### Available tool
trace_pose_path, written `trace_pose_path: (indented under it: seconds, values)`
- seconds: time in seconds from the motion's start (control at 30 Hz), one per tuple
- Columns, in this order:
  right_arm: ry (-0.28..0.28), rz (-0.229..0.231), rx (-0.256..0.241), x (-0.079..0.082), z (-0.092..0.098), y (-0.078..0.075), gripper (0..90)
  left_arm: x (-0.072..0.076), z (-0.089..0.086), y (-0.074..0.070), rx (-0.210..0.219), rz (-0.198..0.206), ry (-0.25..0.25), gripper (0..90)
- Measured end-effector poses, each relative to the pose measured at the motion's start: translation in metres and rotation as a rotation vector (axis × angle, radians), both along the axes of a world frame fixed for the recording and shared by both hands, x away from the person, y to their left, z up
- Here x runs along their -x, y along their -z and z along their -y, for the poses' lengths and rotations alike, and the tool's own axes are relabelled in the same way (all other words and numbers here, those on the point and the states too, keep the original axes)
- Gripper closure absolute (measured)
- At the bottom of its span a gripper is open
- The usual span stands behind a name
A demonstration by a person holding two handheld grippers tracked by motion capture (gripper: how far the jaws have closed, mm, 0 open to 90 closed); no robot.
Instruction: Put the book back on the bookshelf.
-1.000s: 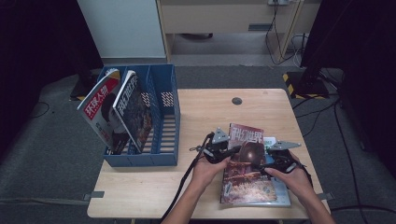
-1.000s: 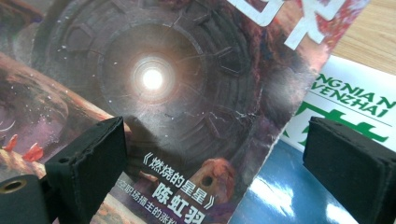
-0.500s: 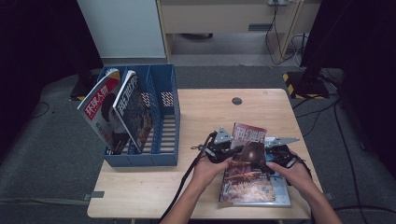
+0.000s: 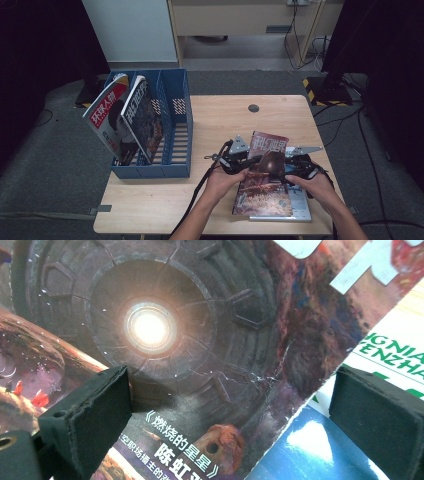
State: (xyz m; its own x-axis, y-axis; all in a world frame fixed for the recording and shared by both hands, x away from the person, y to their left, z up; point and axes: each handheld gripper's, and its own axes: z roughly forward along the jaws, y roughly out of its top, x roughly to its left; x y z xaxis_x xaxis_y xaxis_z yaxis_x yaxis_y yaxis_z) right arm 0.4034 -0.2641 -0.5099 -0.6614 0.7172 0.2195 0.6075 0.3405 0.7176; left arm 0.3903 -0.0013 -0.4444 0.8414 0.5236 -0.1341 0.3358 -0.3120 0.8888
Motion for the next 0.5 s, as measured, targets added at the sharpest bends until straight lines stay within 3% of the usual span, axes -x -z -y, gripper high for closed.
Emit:
trace_pose_path:
  seconds: [0.33,0.5]
  values:
    - [-0.041,-0.002,-0.036,0.002,0.004,-0.003,7.3,0.001,-0.009,-0.010,0.018,0.041,0.052,79.7]
    - [-0.079,0.024,-0.025,0.002,0.002,-0.009,10.8,0.004,-0.013,-0.014,0.032,0.069,0.070,80.5]
